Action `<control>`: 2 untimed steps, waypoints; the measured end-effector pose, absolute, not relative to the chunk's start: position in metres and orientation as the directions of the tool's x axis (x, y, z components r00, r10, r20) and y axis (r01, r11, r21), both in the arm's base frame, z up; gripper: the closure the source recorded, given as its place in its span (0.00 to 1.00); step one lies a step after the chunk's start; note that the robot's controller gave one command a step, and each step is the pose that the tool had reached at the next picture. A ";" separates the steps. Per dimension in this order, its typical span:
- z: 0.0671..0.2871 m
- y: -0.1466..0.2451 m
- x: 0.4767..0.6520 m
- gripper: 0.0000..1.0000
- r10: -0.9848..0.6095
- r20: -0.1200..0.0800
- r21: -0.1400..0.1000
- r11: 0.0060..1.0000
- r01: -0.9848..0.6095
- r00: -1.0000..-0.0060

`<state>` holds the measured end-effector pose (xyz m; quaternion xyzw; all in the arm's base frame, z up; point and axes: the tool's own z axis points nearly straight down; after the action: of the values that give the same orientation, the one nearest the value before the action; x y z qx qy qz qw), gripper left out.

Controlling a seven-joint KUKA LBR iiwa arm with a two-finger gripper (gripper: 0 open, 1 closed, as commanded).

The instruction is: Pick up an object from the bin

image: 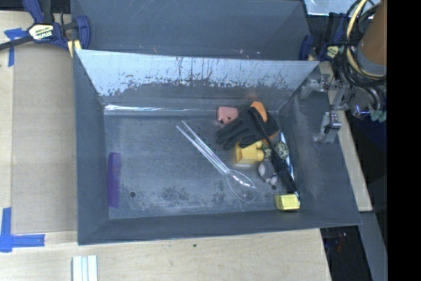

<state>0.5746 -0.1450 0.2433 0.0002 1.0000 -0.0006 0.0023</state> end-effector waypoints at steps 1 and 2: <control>0.181 -0.094 0.589 0.00 0.166 -0.012 -0.001 0.986 0.166 -0.986; 0.160 -0.044 0.569 0.00 0.195 -0.005 0.001 0.981 0.195 -0.981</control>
Offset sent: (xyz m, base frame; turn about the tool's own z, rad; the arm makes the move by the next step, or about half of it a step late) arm -0.0059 0.0984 -0.0833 0.1998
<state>0.5685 -0.0438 0.1599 0.0978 0.9952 0.0004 0.0026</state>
